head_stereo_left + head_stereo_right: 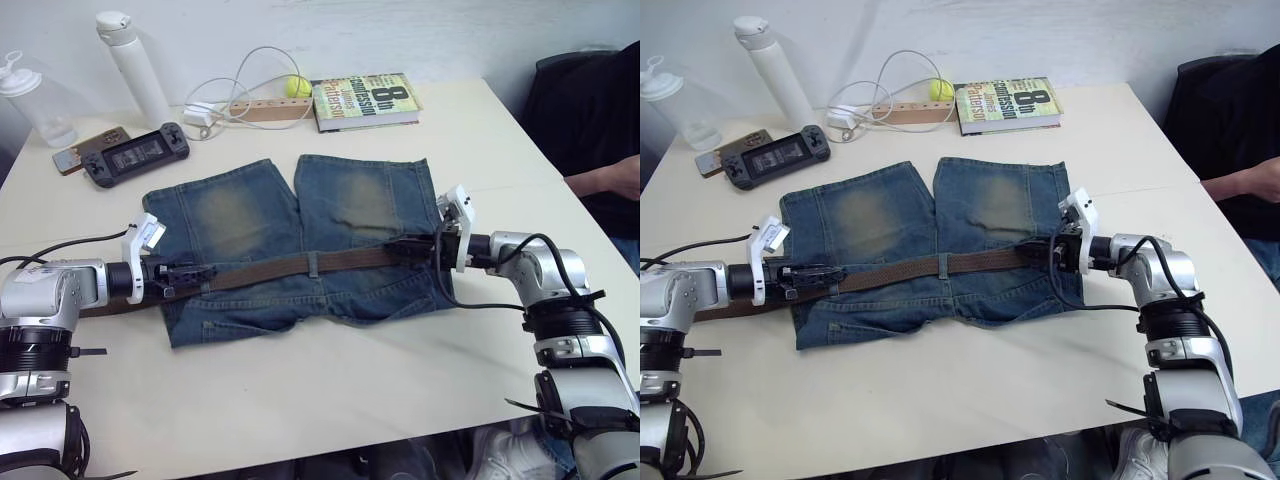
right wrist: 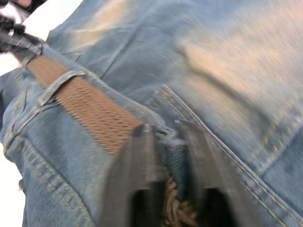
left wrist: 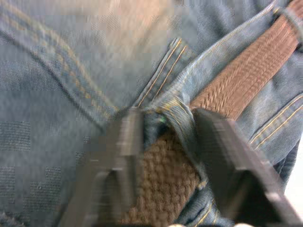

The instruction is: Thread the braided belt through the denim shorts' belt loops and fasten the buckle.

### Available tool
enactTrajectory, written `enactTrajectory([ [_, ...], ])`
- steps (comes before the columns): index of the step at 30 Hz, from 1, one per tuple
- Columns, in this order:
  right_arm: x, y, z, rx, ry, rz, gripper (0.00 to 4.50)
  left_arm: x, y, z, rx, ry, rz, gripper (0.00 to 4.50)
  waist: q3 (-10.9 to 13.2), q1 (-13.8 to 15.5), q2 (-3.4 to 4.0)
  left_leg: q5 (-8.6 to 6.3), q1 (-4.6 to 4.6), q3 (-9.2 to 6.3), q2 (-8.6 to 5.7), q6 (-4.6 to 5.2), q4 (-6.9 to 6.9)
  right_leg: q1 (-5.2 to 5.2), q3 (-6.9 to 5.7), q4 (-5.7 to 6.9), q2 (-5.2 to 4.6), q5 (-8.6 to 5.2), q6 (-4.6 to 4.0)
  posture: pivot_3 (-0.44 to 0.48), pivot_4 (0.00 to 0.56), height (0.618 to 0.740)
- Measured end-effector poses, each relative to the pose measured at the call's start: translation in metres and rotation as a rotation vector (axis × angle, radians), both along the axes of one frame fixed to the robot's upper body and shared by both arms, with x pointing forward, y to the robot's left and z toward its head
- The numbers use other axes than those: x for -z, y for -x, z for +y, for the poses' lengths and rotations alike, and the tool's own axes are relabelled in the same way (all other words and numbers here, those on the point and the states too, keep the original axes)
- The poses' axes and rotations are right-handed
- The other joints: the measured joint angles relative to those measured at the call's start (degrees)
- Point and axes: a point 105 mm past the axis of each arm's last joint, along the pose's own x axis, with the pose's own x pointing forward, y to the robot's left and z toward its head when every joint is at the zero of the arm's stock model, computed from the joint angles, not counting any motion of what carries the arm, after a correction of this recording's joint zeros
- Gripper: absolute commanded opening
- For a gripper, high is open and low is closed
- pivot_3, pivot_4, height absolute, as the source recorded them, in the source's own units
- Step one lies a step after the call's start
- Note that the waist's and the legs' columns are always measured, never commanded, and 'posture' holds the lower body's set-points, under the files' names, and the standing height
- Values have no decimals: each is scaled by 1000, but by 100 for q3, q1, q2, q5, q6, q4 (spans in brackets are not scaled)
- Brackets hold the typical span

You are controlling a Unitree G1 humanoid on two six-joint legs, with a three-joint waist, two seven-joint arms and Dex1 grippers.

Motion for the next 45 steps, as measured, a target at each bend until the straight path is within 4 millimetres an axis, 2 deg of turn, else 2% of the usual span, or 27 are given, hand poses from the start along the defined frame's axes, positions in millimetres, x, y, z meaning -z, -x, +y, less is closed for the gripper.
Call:
enactTrajectory([
  [1,-1,3,-1,-18,34,-39,97,-2,2,-1,19,9,-16,22,0,3,0,0,0,0,0,0,0,0,0,-1,0,0,0,0,150,740],
  [3,-3,15,-6,-75,147,-177,97,-4,17,-1,112,4,-71,0,0,-1,0,0,0,1,1,1,-3,-2,0,-2,0,0,0,0,150,740],
  [6,-12,27,1,-126,207,-351,97,-8,30,0,198,-20,-161,0,0,1,0,-2,1,3,4,-3,-6,-1,0,-11,3,0,0,0,150,740],
  [7,-14,34,3,-142,246,-461,97,-12,35,-1,234,-38,-223,0,0,8,0,-3,0,0,5,-5,-10,-2,-1,-12,3,0,0,0,150,740],
  [9,-9,51,7,-177,287,-607,97,-16,47,-3,304,-74,-318,0,0,14,0,-4,5,3,8,-6,-14,1,-2,-15,4,-1,-2,0,150,740],
  [14,2,93,9,-223,323,-877,97,3,82,-11,498,-227,-444,0,0,38,0,-7,26,13,7,-1,-15,25,3,-27,3,0,-1,0,150,740],
  [16,9,113,4,-244,341,-982,97,13,100,-14,569,-260,-440,0,-1,71,-2,-10,29,12,9,0,-22,29,3,-33,6,0,-1,0,150,740],
  [17,22,137,-2,-302,376,-1058,97,21,118,-16,627,-272,-405,0,-3,113,0,-20,53,18,13,6,-39,40,9,-34,10,-4,-7,0,150,740],
  [20,57,180,-13,-394,410,-1083,97,38,143,-16,669,-261,-327,0,-2,165,0,-34,86,34,16,13,-50,65,20,-65,15,-8,-14,0,150,740],
  [22,66,197,-21,-414,419,-1092,97,44,158,-18,713,-278,-261,0,-1,169,-1,-38,114,42,17,17,-44,108,26,-73,16,-6,-10,0,150,740],
  [23,71,203,-27,-421,437,-1089,1106,47,166,-20,732,-281,-215,0,0,168,2,-41,156,43,18,18,-54,148,30,-86,19,-4,-6,0,150,740],
  [24,74,205,-32,-422,452,-1082,1424,49,169,-22,729,-273,-194,0,5,164,6,-54,215,49,22,27,-84,198,34,-102,22,-3,-5,0,150,740],
  [26,76,205,-40,-409,473,-1078,2523,49,172,-29,707,-242,-159,1007,6,163,2,-73,292,48,33,47,-125,263,38,-124,30,-7,-11,0,150,740],
  [27,76,205,-42,-404,481,-1080,2805,48,175,-32,703,-219,-142,1201,6,161,3,-75,297,49,40,36,-125,263,41,-123,38,-10,-16,0,150,740],
  [30,73,200,-50,-407,512,-1081,4178,44,182,-38,687,-133,-74,2451,6,161,3,-84,288,57,78,-2,-118,243,46,-120,81,-22,-37,0,150,740],
  [31,72,198,-54,-408,528,-1078,4500,41,181,-39,672,-114,-70,2838,6,163,3,-86,286,58,88,-6,-115,240,45,-119,89,-26,-44,0,150,740],
  [32,70,194,-62,-415,563,-1063,4500,32,179,-38,631,-41,-54,3344,6,165,3,-90,285,59,101,-14,-112,238,41,-117,97,-32,-55,0,150,740],
  [33,69,193,-66,-415,577,-1055,4500,28,178,-38,622,-28,-55,3435,6,168,2,-91,285,58,108,-20,-112,237,38,-115,101,-36,-63,0,150,740],
  [34,67,190,-75,-415,610,-1032,4500,17,176,-36,590,32,-42,4161,6,169,2,-96,286,58,123,-34,-112,236,34,-110,111,-43,-76,0,150,740],
  [35,66,189,-79,-411,622,-1025,4500,14,175,-35,583,42,-41,4336,6,167,2,-95,288,57,127,-38,-114,236,33,-110,114,-45,-78,0,150,740],
  [39,62,172,-108,-270,707,-912,4500,8,193,-29,578,97,114,4432,9,125,5,-102,296,68,147,-52,-123,233,42,-105,136,-54,-95,0,150,740],
  [41,55,155,-117,-170,728,-884,4500,-5,185,-32,561,162,72,4432,9,131,5,-104,294,68,154,-55,-114,233,41,-100,139,-51,-100,0,150,740],
  [45,32,123,-129,-31,743,-888,4500,-37,154,-39,490,253,-139,4432,6,160,16,-104,297,64,157,-60,-112,236,36,-103,139,-46,-105,0,150,740],
])
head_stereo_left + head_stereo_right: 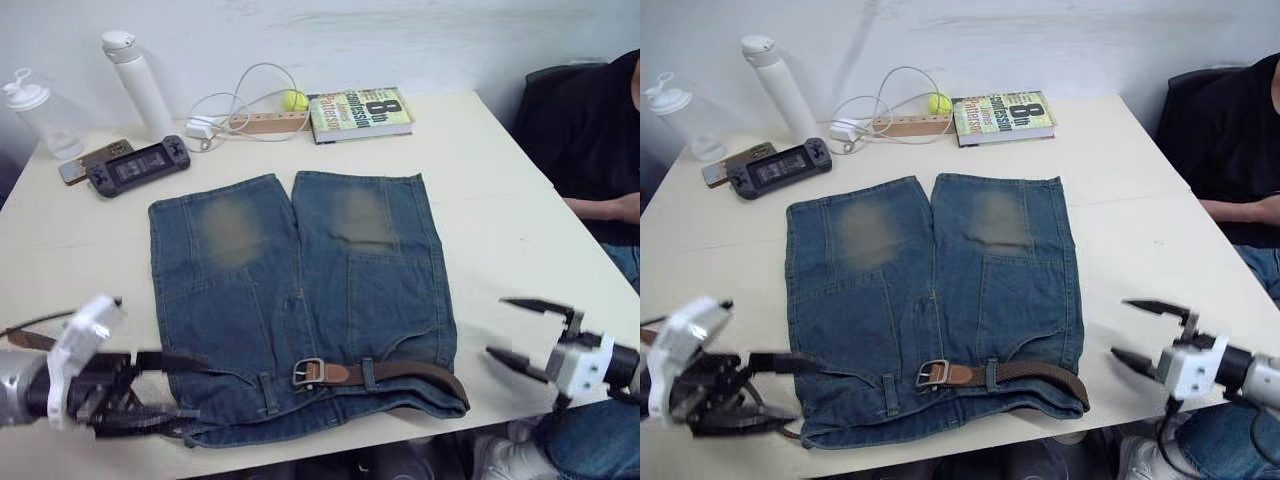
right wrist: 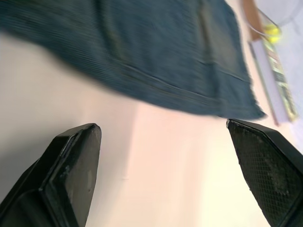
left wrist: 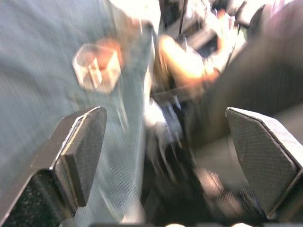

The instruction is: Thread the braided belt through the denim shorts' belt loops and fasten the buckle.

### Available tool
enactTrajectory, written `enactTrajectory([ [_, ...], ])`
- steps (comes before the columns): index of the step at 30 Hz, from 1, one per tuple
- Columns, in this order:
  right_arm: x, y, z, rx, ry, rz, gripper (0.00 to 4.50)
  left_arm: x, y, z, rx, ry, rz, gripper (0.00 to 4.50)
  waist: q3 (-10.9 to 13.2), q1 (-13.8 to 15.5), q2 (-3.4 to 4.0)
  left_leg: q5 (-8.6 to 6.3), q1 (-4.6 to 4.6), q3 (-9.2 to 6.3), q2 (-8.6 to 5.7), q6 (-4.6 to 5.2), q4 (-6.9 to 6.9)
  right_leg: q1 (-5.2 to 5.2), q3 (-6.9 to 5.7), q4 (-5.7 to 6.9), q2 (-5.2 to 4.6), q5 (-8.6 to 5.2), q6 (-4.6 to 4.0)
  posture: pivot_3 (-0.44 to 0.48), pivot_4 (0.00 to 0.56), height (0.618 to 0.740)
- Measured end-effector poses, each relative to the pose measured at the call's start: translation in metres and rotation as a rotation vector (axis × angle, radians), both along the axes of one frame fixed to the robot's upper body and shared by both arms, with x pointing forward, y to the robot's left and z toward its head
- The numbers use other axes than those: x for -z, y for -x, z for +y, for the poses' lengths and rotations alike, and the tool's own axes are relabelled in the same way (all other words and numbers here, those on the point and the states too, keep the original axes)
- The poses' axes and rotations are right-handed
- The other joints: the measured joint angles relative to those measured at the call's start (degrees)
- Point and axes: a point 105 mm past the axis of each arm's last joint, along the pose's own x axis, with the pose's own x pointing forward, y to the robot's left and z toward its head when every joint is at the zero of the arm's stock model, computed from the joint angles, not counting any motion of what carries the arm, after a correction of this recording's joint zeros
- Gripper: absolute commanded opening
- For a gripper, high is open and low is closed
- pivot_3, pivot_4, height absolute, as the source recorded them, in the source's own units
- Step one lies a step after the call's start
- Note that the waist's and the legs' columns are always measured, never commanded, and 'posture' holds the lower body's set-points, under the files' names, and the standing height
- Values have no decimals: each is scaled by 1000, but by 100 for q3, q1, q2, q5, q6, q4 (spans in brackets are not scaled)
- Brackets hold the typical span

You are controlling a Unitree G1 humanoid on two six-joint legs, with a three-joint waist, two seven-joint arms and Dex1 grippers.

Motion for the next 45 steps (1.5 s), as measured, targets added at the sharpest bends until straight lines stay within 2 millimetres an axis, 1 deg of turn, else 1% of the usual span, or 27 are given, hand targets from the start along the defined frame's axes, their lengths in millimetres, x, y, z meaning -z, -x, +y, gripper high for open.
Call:
enactTrajectory([
  [2,-11,-21,0,51,-49,26,4500,-13,-23,-1,-84,57,-107,4432,3,-4,4,1,-5,0,1,-3,3,-5,-1,2,1,1,-1,0,150,740],
  [3,-15,-31,1,71,-81,39,4500,-15,-31,-2,-117,64,-135,4432,3,-5,4,2,-5,0,3,-4,4,-4,-2,0,2,2,-3,0,150,740],
  [4,-21,-45,7,92,-136,78,4500,-13,-45,-5,-165,47,-161,4432,2,-10,6,3,-6,-1,4,-5,3,-5,-1,-3,2,3,-3,0,150,740],
  [5,-27,-60,16,106,-203,123,4500,-8,-62,-8,-224,18,-181,4432,-2,-20,12,3,-5,5,2,-5,10,-5,1,3,3,3,-1,0,150,740],
  [6,-34,-70,31,85,-259,155,4500,-1,-76,-10,-271,-28,-187,4432,-2,-29,13,5,-16,4,5,-9,8,-20,2,3,7,6,-2,0,150,740],
  [9,-46,-91,65,56,-320,245,4500,28,-110,-7,-387,-207,-168,4432,-2,-12,13,4,-36,4,16,-18,5,-43,2,1,24,5,-5,0,150,740],
  [10,-47,-99,77,55,-308,272,4500,37,-122,-5,-425,-269,-161,4432,-4,-2,13,5,-64,3,20,-20,19,-70,1,7,28,6,-6,0,150,740],
  [11,-49,-103,85,49,-304,279,4500,39,-129,-4,-443,-293,-163,4432,-6,-2,12,4,-105,3,20,-22,40,-103,1,18,30,7,-7,0,150,740],
  [12,-47,-110,98,43,-306,322,4500,45,-140,-4,-460,-355,-175,4432,-6,3,11,3,-160,-1,22,-23,91,-149,-6,69,33,7,-8,0,150,740],
  [13,-45,-111,103,34,-311,345,4500,47,-143,-5,-463,-373,-179,4432,-7,7,10,2,-172,-1,21,-23,98,-161,-9,71,32,7,-9,0,150,740],
  [14,-39,-114,111,19,-310,397,4500,50,-148,-5,-460,-411,-189,4432,-8,8,7,2,-207,0,17,-22,107,-192,-9,77,29,8,-9,0,150,740],
  [16,-22,-121,123,11,-304,508,4500,58,-153,-6,-445,-471,-192,4432,-8,-12,6,3,-219,2,6,-20,122,-205,-9,87,21,9,-8,0,150,740],
  [18,-3,-126,127,34,-290,626,4500,55,-157,-8,-424,-497,-213,4432,-8,-10,6,4,-220,2,2,-17,123,-205,-10,89,12,9,-8,0,150,740],
  [22,5,-134,131,55,-284,711,4500,60,-157,-9,-389,-528,-207,4432,-22,-19,-5,3,-210,3,2,-18,140,-197,-9,91,11,9,-8,0,150,740],
  [23,7,-135,130,59,-277,714,4108,63,-157,-8,-383,-537,-201,4010,-35,-18,-8,3,-203,3,2,-20,142,-192,-8,98,11,9,-9,0,150,740],
  [24,8,-135,130,62,-268,715,3981,65,-157,-9,-374,-546,-201,3867,-51,-18,-6,3,-196,4,2,-21,142,-187,-7,100,11,9,-9,0,150,740],
  [25,11,-133,131,60,-251,730,3691,68,-156,-9,-366,-563,-199,3580,-92,-11,-6,2,-193,1,2,-23,141,-182,-8,99,11,9,-9,0,150,740],
  [27,16,-130,133,52,-237,755,2928,71,-156,-8,-365,-578,-190,2887,-142,-7,-11,1,-186,-2,3,-23,139,-171,-8,96,11,9,-9,0,150,740],
  [28,19,-126,134,43,-229,762,2414,73,-154,-8,-362,-580,-181,2391,-161,-5,-14,-1,-186,-3,2,-20,138,-171,-7,95,11,9,-9,0,150,740],
  [30,20,-122,136,24,-213,760,1626,75,-151,-9,-354,-580,-171,1670,-184,-5,-15,-5,-184,-5,2,-15,139,-168,-7,95,11,9,-9,0,150,740],
  [33,21,-115,139,1,-199,765,158,76,-145,-14,-338,-553,-138,280,-190,-7,-19,-6,-184,-6,2,-14,139,-166,-7,93,10,9,-9,0,150,740],
  [34,21,-114,140,4,-200,767,36,76,-144,-15,-340,-537,-123,113,-190,-6,-19,-6,-185,-6,2,-14,139,-168,-7,93,10,9,-9,0,150,740],
  [35,20,-113,140,10,-201,770,11,75,-142,-16,-344,-522,-113,40,-190,-6,-19,-7,-186,-6,2,-15,139,-169,-6,93,10,9,-9,0,150,740],
  [41,13,-115,140,32,-223,772,11,72,-145,-21,-392,-437,-92,40,-186,10,-16,-7,-196,-11,-1,-16,140,-178,-8,90,9,9,-9,0,150,740],
  [42,10,-119,141,37,-220,763,11,71,-147,-22,-407,-421,-99,40,-182,1,-13,-7,-197,-9,-5,-16,142,-181,-8,94,6,9,-9,0,150,740],
  [43,6,-128,141,57,-220,752,11,66,-154,-25,-437,-389,-113,40,-172,-5,-6,-6,-203,-7,-9,-17,147,-190,-6,103,3,10,-8,0,150,740],
  [45,-9,-144,143,84,-229,707,11,55,-166,-28,-488,-339,-145,40,-159,-11,-4,-4,-212,-8,-10,-21,152,-206,-8,114,1,10,-9,0,150,740],
])
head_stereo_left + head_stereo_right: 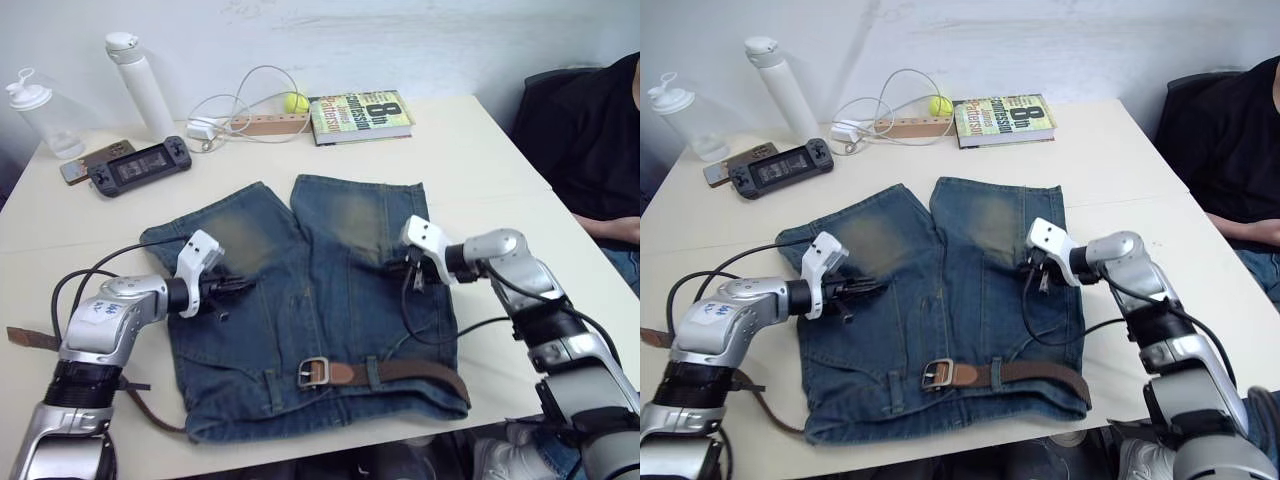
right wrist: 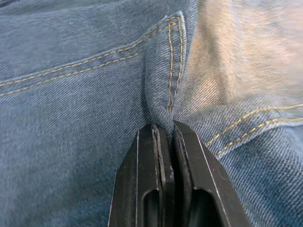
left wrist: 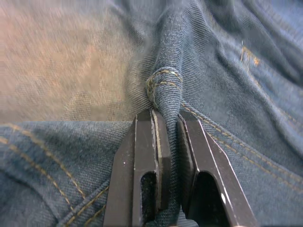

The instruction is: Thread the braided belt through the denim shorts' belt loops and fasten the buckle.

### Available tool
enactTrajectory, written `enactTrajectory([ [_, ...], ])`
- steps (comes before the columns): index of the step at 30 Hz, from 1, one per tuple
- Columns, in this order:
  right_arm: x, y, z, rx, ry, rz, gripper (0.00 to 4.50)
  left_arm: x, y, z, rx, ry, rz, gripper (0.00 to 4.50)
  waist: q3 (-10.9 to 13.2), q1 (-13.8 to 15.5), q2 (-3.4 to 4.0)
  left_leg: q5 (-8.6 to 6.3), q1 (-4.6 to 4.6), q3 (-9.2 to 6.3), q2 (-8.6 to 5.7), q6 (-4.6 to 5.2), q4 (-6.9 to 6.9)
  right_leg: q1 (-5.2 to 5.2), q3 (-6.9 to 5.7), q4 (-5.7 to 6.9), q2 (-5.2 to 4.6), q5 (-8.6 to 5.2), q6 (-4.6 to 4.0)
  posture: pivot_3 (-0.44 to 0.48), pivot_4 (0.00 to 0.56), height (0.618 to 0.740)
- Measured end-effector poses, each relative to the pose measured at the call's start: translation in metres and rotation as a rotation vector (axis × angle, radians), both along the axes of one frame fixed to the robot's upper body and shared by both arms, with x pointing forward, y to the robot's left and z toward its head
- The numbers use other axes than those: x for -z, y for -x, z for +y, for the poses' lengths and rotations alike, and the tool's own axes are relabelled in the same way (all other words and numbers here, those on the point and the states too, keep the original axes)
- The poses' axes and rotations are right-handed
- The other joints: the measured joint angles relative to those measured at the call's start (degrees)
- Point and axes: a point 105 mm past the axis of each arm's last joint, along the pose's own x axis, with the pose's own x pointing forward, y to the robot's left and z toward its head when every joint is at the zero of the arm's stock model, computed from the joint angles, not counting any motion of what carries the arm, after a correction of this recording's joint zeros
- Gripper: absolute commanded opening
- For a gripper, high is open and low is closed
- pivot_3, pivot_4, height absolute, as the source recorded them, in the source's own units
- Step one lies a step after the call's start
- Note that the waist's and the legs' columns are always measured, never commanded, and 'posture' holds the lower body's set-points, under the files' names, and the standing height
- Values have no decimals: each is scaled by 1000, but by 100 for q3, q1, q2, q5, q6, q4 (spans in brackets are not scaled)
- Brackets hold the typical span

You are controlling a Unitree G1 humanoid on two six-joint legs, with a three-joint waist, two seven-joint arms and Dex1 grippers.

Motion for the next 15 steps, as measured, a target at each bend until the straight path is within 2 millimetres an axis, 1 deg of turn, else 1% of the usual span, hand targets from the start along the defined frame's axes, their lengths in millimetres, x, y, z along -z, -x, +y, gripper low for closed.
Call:
enactTrajectory([
  [2,-13,-13,0,29,-5,-37,11,-9,-11,1,-36,17,-41,40,6,-13,1,2,-1,0,0,-3,-4,-5,-2,-2,0,0,0,0,150,740],
  [3,-23,-24,0,57,-3,-71,11,-16,-22,1,-62,21,-79,40,7,-19,1,2,-1,0,-1,-3,-4,-5,-3,-2,0,0,0,0,150,740],
  [6,-36,-40,3,94,-14,-117,11,-30,-42,2,-105,25,-134,40,8,-37,0,2,-1,-2,-4,-2,-6,-4,-5,-6,0,0,0,0,150,740],
  [7,-37,-44,5,106,-25,-122,11,-34,-48,2,-115,25,-148,40,8,-55,0,3,-2,-4,-3,-1,-7,-3,-6,-5,0,0,0,0,150,740],
  [9,-35,-51,5,151,-38,-119,11,-35,-60,4,-135,8,-163,40,8,-96,0,5,-4,-10,-11,3,-8,-5,-10,15,-5,0,0,0,150,740],
  [12,-32,-57,0,205,-32,-143,11,-29,-73,8,-147,-43,-168,40,8,-166,1,6,-4,-17,-20,6,-6,-5,-14,23,-11,0,0,0,150,740],
  [14,-29,-59,2,219,-32,-161,847,-25,-76,9,-145,-48,-157,974,8,-184,1,6,-4,-20,-19,6,-5,-7,-15,24,-11,0,0,0,150,740],
  [15,-28,-60,3,224,-33,-167,1148,-23,-76,10,-136,-44,-145,1284,8,-194,1,6,-4,-22,-19,6,-6,-8,-17,24,-10,0,0,0,150,740],
])
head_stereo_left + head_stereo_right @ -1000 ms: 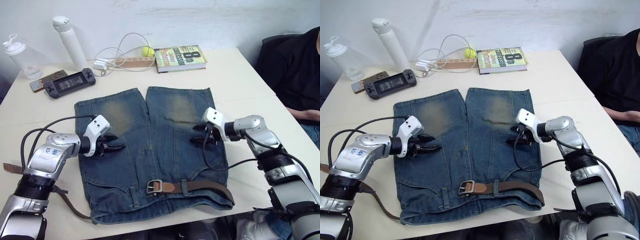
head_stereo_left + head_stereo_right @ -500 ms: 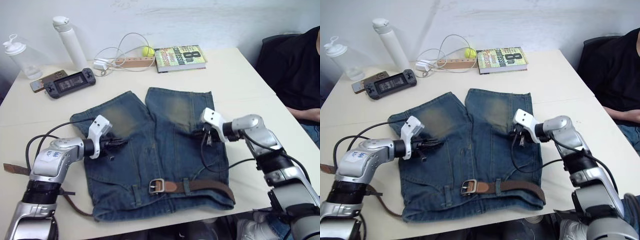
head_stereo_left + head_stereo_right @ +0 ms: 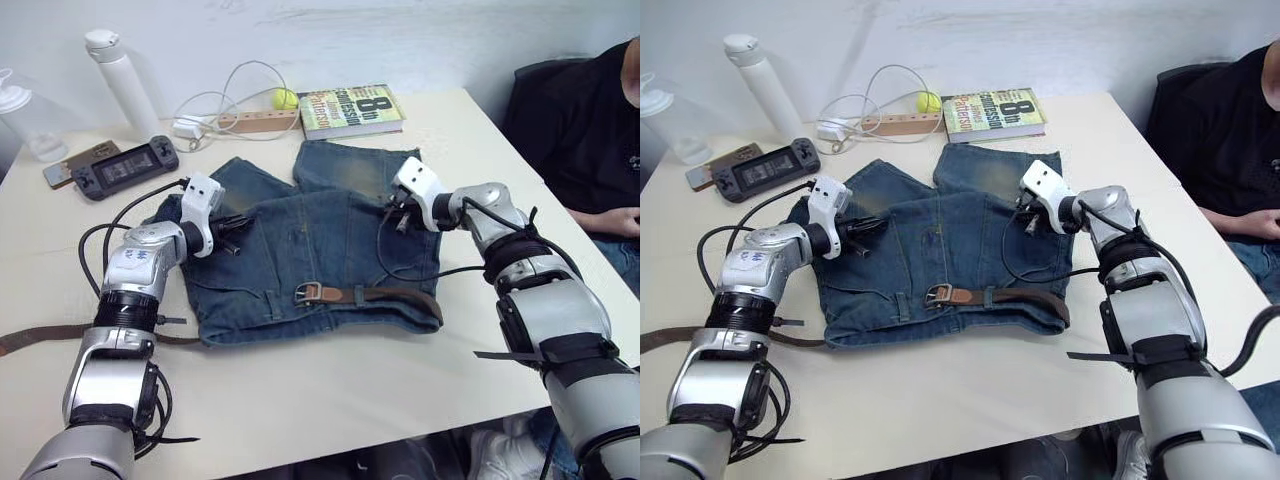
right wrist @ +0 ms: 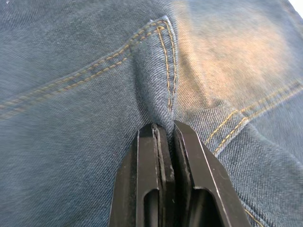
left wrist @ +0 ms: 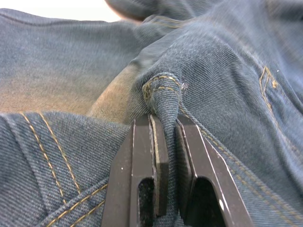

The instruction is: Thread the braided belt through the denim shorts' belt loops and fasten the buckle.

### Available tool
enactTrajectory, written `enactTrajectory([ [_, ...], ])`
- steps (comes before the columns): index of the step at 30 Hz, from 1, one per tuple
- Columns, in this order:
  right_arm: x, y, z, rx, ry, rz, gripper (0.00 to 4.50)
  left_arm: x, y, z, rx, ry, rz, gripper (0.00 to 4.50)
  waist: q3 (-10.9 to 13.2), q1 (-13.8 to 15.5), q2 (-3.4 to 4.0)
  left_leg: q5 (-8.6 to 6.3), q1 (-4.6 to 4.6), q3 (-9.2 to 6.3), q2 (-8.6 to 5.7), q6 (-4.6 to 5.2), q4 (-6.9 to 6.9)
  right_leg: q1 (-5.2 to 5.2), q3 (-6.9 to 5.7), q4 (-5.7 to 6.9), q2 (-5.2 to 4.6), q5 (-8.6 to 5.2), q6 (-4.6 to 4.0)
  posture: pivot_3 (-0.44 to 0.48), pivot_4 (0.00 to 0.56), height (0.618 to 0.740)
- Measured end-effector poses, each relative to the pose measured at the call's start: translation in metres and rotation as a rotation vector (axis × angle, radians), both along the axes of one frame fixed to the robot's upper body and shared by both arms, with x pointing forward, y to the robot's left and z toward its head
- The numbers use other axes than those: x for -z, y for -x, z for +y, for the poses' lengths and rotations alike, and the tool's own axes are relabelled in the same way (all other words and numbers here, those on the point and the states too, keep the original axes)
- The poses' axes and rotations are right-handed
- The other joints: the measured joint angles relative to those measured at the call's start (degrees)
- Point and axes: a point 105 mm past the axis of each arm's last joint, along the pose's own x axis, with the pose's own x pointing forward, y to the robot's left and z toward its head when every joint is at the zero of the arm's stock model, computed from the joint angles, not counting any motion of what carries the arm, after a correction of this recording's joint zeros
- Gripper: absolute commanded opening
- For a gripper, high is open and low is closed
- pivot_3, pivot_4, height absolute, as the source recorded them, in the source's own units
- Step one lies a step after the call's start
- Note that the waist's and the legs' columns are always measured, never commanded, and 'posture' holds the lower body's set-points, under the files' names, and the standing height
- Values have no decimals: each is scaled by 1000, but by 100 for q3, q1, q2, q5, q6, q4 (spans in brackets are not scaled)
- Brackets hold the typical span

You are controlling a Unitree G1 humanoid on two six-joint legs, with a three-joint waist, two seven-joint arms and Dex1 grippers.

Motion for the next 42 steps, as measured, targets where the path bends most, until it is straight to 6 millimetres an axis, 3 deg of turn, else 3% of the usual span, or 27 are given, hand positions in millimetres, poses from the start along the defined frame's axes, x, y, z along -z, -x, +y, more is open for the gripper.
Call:
enactTrajectory([
  [7,-11,6,-6,-85,3,-46,4450,11,29,1,112,46,116,4422,7,-138,11,0,-2,-7,1,0,-5,-8,5,1,1,0,0,0,150,740],
  [12,-34,25,-6,-263,-8,-114,4483,-17,60,15,190,70,80,4468,11,-168,18,-2,-2,-21,3,-2,-12,-16,5,-2,7,0,-1,0,150,740],
  [15,-28,61,10,-450,-14,-65,4483,-37,89,16,348,61,35,4468,14,-132,22,-4,-3,-27,5,-6,-11,-15,5,-3,8,-1,-2,0,150,740],
  [18,-26,91,18,-536,-16,11,4483,-38,108,21,443,14,51,4468,33,-45,53,-6,-5,-27,-5,-3,-5,-10,7,-5,3,-1,-2,0,150,740],
  [19,-31,104,18,-557,-11,30,4500,-34,114,23,477,1,70,3928,37,12,61,-6,-5,-27,-6,-3,-5,-10,8,-8,3,-1,-2,0,150,740],
  [20,-38,114,19,-570,-4,42,4500,-31,118,24,503,-17,86,3841,41,56,64,-9,-4,-28,-6,-6,-2,-11,7,-18,3,-1,-2,0,150,740],
  [21,-42,118,20,-574,-3,45,4500,-29,119,25,513,-33,95,3370,41,104,64,-10,-4,-35,-3,-9,-3,-7,3,-32,5,-1,-2,0,150,740],
  [22,-46,122,21,-577,-5,47,4500,-27,120,25,528,-48,98,2994,41,132,64,-10,-4,-36,-4,-9,-3,-7,3,-31,5,-1,-2,0,150,740],
  [23,-49,125,22,-582,-8,48,4500,-26,121,24,541,-60,103,2916,41,160,64,-11,-3,-35,-4,-10,-3,-6,3,-31,5,-1,-3,0,150,740],
  [27,-53,137,20,-567,-21,89,4500,-13,135,20,655,-96,170,1020,46,240,61,-15,-4,-35,-5,-3,-7,-3,4,-42,3,-1,-2,0,150,740],
  [30,-55,139,16,-538,-22,95,4500,0,141,10,705,-119,208,34,48,241,60,-17,-5,-32,-7,1,-7,-2,7,-44,2,-1,-2,0,150,740],
  [33,-57,135,12,-493,-14,72,4500,38,155,0,762,-204,311,34,55,201,59,-17,-4,-25,-4,1,-13,-6,11,-45,4,-1,-2,0,150,740],
  [35,-57,132,7,-472,1,58,4500,50,162,-2,788,-220,331,34,57,184,59,-17,-3,-22,-1,1,-15,-8,13,-45,7,-1,-2,0,150,740],
  [42,-59,129,4,-452,20,35,4500,59,166,-5,831,-273,296,34,59,206,64,-16,0,-23,0,0,-18,-7,13,-42,7,-1,-2,0,150,740],
])
